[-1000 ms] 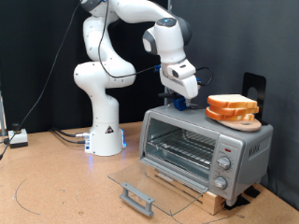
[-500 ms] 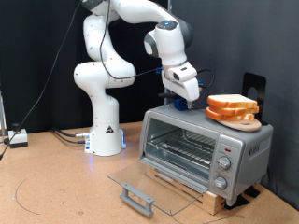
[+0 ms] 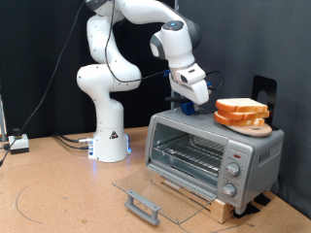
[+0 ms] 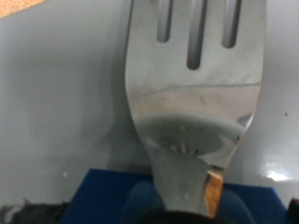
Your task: Make a piece of toast with the oven
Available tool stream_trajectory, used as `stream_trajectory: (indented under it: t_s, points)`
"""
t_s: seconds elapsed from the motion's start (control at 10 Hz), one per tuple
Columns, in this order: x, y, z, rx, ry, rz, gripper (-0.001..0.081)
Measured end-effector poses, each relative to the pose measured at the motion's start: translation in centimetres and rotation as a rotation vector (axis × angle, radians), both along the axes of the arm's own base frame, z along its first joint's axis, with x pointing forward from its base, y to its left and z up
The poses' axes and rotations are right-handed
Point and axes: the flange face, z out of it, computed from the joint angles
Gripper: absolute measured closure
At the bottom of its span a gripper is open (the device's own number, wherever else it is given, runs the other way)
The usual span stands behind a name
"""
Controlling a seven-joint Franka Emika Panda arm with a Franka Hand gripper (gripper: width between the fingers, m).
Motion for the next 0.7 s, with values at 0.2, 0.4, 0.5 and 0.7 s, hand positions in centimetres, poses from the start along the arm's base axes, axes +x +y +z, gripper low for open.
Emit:
stream_trajectory:
  t_s: [0.2, 0.4, 0.5, 0.7]
  points:
    - [-0.01, 0.0, 0.0, 0.0, 0.001, 0.0, 0.0337]
    - [-0.01, 0.01, 0.0, 0.0, 0.001, 0.001, 0.0337]
    - [-0.01, 0.01, 0.0, 0.0, 0.001, 0.001, 0.0337]
    - [-0.03, 0.01, -0.03, 0.0, 0.003, 0.002, 0.0337]
